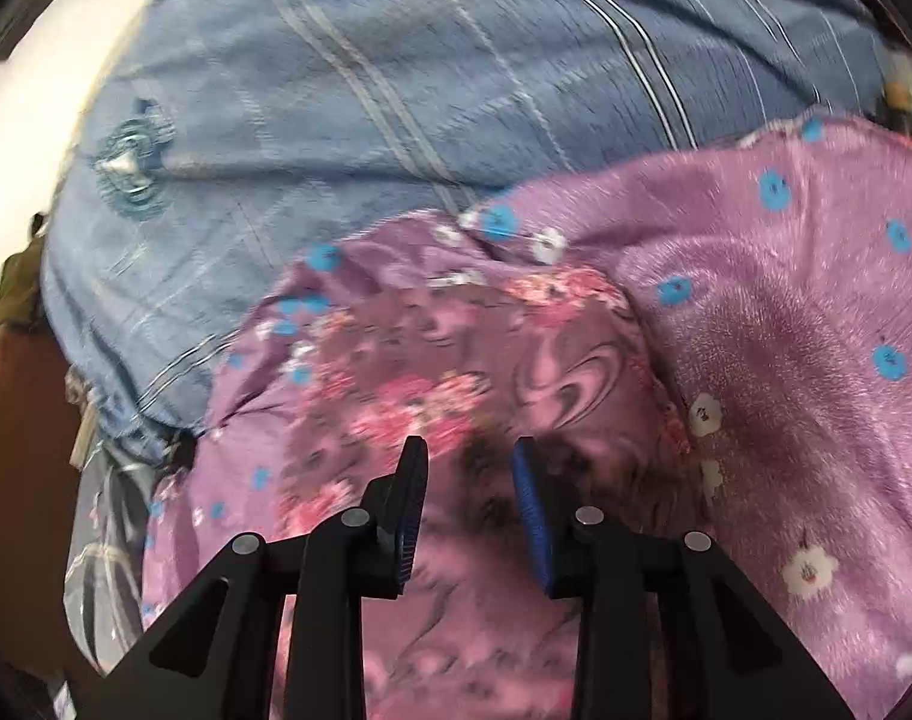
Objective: Fold small clothes
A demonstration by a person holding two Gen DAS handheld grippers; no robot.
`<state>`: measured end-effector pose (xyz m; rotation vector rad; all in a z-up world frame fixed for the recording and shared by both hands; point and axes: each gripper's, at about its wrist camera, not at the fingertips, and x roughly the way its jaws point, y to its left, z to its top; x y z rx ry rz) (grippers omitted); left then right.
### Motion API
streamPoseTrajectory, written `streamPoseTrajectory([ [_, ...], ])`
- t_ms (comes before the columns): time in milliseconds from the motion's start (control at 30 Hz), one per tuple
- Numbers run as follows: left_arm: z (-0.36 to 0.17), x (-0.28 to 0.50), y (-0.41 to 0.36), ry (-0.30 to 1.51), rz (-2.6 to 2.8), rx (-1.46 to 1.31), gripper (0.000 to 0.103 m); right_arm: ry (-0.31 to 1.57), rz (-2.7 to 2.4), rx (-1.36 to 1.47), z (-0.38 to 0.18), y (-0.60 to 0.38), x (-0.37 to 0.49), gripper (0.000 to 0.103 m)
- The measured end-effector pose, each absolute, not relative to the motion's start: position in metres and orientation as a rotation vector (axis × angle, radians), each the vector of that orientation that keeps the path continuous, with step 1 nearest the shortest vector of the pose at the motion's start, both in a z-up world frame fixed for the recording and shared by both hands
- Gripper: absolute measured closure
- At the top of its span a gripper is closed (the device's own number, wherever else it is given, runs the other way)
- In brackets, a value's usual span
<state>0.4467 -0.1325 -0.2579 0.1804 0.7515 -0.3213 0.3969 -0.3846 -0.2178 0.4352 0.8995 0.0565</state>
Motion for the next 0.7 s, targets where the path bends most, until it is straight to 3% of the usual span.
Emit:
streamPoseTrajectory([
  [200,-0.248,0.437,-0.131,0.705,-0.287,0.178,0.032,0.905,0.069,0.324,-0.213,-0.362,0.361,0.071],
  [367,-0.249,0.428,-0.135,0.663,-0.253,0.207,0.032,1.020,0.016,0.311,-0.246,-0.358,0.346,0.070],
  [700,-0.250,0.419,-0.147,0.610,-0.239,0.259,0.032,0.928,0.000,0.348,-0.236,-0.371,0.307,0.067],
])
